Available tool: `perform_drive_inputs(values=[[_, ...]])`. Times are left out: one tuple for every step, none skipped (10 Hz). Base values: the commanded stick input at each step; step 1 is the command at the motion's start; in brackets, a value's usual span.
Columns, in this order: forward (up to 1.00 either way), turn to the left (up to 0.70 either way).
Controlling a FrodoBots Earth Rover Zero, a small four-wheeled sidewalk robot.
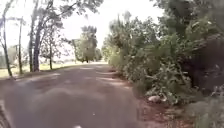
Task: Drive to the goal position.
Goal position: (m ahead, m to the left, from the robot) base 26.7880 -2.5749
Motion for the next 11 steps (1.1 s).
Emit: perform_drive_inputs(values=[[1.00,-0.01],[1.00,-0.01],[1.00,-0.01],[1.00,-0.01],[1.00,-0.01],[1.00,-0.01],[1.00,-0.01],[1.00,-0.01],[1.00,-0.01],[1.00,-0.01],[1.00,-0.01]])
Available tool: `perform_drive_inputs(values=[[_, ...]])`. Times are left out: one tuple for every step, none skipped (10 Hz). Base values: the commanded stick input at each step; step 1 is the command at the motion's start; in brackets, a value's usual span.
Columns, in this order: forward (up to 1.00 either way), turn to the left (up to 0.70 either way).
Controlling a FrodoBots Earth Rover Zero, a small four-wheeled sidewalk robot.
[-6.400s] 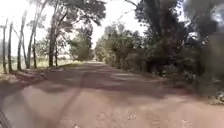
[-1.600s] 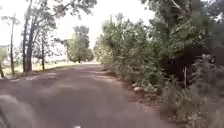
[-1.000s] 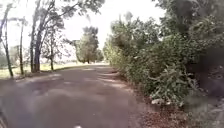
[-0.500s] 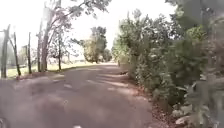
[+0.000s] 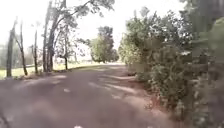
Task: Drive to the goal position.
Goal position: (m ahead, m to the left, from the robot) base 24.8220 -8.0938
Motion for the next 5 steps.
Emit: perform_drive_inputs(values=[[1.00,-0.01],[1.00,-0.01],[1.00,-0.01],[1.00,-0.01],[1.00,-0.01]])
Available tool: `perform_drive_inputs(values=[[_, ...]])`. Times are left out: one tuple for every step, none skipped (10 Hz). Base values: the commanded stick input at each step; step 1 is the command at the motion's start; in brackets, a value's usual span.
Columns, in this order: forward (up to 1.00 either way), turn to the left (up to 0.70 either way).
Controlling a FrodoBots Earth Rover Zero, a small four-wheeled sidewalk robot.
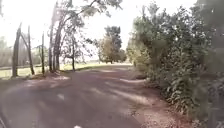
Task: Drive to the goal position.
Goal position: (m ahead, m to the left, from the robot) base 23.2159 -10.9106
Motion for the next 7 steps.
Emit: perform_drive_inputs(values=[[1.00,-0.01],[1.00,-0.01],[1.00,-0.01],[1.00,-0.01],[1.00,-0.01],[1.00,-0.01],[1.00,-0.01]])
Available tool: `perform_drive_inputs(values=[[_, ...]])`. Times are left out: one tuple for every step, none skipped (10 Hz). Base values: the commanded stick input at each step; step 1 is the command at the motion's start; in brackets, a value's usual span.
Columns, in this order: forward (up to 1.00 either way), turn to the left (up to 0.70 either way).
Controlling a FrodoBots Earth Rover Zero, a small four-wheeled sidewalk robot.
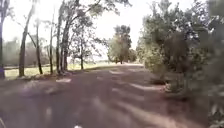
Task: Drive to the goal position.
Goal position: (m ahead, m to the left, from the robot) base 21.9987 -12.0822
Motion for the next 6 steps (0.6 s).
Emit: perform_drive_inputs(values=[[1.00,-0.01],[1.00,-0.01],[1.00,-0.01],[1.00,-0.01],[1.00,-0.01],[1.00,-0.01]])
